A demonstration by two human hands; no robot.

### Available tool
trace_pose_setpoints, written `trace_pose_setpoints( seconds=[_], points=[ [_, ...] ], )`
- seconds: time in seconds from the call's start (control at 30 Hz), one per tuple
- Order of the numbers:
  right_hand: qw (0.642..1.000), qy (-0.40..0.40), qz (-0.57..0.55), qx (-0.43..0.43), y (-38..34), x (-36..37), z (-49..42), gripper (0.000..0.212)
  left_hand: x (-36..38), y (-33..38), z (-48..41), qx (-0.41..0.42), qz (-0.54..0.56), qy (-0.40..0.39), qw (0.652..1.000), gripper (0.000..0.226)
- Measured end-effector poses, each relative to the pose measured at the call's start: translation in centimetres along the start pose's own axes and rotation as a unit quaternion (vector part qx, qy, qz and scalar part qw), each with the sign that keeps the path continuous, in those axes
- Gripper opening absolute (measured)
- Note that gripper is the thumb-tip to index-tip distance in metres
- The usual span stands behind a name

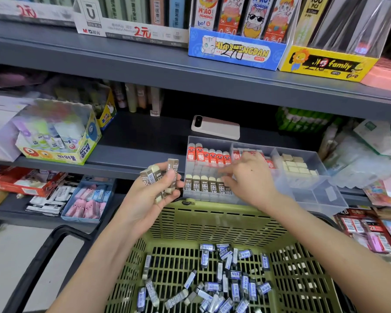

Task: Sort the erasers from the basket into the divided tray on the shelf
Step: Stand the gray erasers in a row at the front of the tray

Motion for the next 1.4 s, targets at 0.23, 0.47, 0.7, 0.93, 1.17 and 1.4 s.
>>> trace_pose_setpoints(
  seconds=[0.23, 0.47, 0.7, 0.93, 1.17, 1.4],
  points=[
    [0.892, -0.053, -0.448, -0.038, -5.0, -4.0, 0.3, 0.046, 1.2, -0.1, 0.7, 0.008, -0.088, -0.069, 0.994, 0.031],
    [0.947, 0.033, -0.289, -0.133, -4.9, -6.5, 1.2, 0.020, 3.5, 0.8, 1.3, 0.015, -0.157, -0.097, 0.983, 0.033],
    [0.970, 0.014, -0.177, -0.168, -3.6, -6.6, 2.1, 0.032, 5.4, 1.1, 1.0, -0.002, -0.168, -0.129, 0.977, 0.040],
    [0.891, -0.004, -0.446, 0.083, 1.9, -4.8, 0.8, 0.025, 3.5, 0.5, 1.1, -0.003, -0.118, -0.078, 0.990, 0.033],
    [0.955, -0.005, -0.285, 0.076, 2.0, -1.8, 0.9, 0.014, 0.5, -0.3, 1.2, 0.055, -0.098, -0.006, 0.994, 0.043],
    [0.965, -0.013, -0.252, 0.072, 1.9, -1.6, 0.0, 0.010, 0.0, -0.6, 1.1, 0.026, -0.100, 0.005, 0.995, 0.040]
  ],
)
Point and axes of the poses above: each hand's wrist, its own z-axis away from the middle knuckle, its own x-axis out of the palm, y = z × x, the point moved 4 cm from there along -z, towards the middle knuckle, and after that the axes turned 4 degrees about -z, right-handed, at the moved point
